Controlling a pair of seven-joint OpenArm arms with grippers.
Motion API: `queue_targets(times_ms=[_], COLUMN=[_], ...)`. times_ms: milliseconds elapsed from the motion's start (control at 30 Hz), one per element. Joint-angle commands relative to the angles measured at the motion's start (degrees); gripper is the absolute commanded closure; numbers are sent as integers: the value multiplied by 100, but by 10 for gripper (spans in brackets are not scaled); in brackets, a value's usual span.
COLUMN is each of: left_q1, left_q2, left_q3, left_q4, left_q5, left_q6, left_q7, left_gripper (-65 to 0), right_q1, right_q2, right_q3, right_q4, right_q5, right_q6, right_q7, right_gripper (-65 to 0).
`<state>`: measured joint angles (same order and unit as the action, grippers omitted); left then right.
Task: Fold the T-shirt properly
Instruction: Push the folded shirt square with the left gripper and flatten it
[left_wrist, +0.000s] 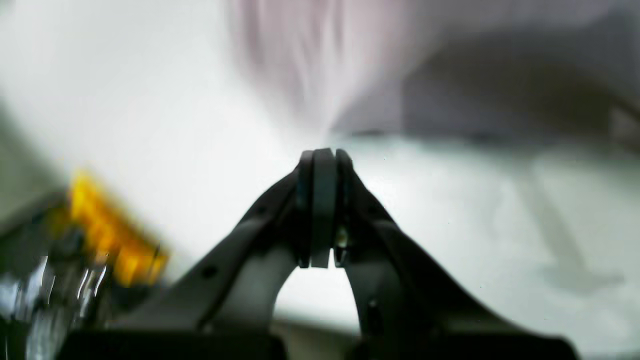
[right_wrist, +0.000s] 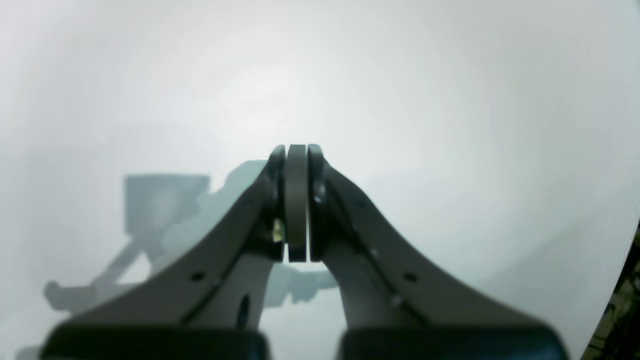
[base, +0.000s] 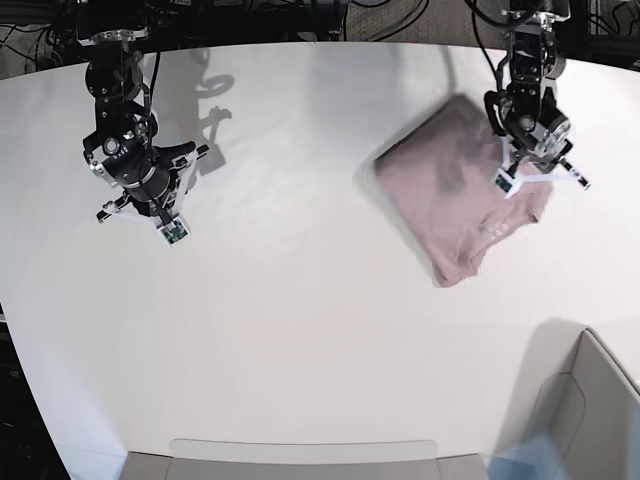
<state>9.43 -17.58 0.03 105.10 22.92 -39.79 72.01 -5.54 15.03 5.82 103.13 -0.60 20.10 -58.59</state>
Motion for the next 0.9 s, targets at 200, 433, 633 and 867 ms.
queue_targets(times_ms=[200, 433, 633, 867], left_q1=[-165, -174, -165, -33], left_q2=[418, 611, 690, 717], left_q3=[45, 27, -614, -1001], left_q4=[457, 466, 475, -53], left_q5=[-353, -309, -309, -344], left_q6=[-21, -21, -21, -21], left_q7=[-436, -603, -568, -621], left_gripper=[0, 0, 0, 0], right_q1=[84, -48, -145, -145], right_q2=[31, 84, 75, 31], right_q3=[11, 29, 29, -7], right_q4=[109, 109, 109, 109], right_q5=[-23, -23, -23, -23], right_q6=[-10, -10, -10, -10], right_q7=[79, 79, 87, 87], right_gripper=[0, 0, 0, 0])
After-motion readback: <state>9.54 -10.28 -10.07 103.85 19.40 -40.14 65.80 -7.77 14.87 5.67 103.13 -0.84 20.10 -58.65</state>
